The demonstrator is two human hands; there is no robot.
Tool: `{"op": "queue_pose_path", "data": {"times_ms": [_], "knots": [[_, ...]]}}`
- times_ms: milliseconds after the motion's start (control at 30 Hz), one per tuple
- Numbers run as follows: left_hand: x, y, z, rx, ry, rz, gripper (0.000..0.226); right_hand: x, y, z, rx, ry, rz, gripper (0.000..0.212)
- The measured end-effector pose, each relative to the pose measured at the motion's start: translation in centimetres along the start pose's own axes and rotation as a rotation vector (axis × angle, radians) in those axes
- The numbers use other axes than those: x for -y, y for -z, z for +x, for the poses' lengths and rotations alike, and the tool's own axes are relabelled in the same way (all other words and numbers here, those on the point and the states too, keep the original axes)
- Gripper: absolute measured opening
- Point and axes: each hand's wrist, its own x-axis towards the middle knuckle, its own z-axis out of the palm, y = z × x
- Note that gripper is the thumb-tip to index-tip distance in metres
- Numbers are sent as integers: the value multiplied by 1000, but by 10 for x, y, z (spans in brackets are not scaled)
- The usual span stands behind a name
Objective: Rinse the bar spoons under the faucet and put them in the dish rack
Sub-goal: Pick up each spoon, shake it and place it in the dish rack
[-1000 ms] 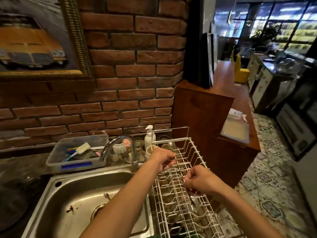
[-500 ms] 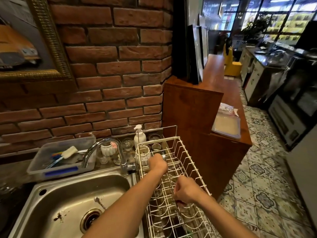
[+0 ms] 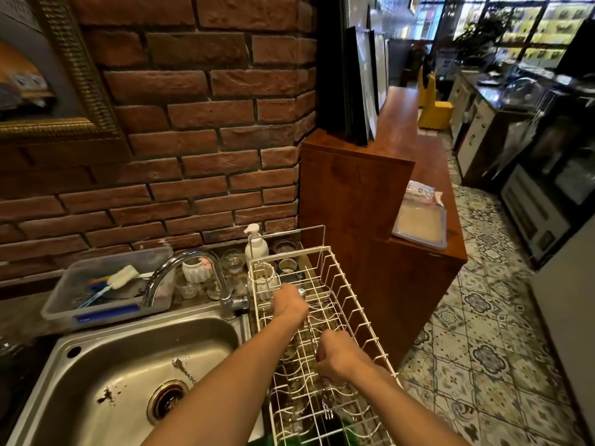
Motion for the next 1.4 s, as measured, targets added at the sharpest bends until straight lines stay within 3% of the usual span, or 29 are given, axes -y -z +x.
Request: {"op": "queue_pose_path", "data": {"times_ms": [267, 433, 500, 600, 667, 833, 1033, 1267, 1400], "knots": [[-8, 11, -5, 55, 5, 128, 40, -1, 13, -6, 79, -33, 185, 6], [-18, 43, -11, 35, -86, 159, 28, 0, 32, -15, -23, -45, 355, 15], [-20, 61, -13, 69, -84, 32, 26, -1, 41, -21, -83, -35, 442, 11], [-21, 90, -25, 189, -37, -346, 7, 3, 56, -31, -157, 33, 577, 9], [-11, 110, -30, 213, -19, -539, 11, 13, 64, -40, -176, 85, 655, 11], [42, 142, -30, 238, 4, -750, 28, 57, 67, -56, -124, 197, 834, 9], [136, 169, -33, 155, 113, -756, 29, 135, 31, -47, 2, 257, 766, 9], [227, 195, -26, 132, 259, -775, 30, 207, -40, -5, 118, 192, 616, 18], [273, 200, -17, 121, 336, -779, 15, 228, -84, 25, 197, 75, 670, 14]]}}
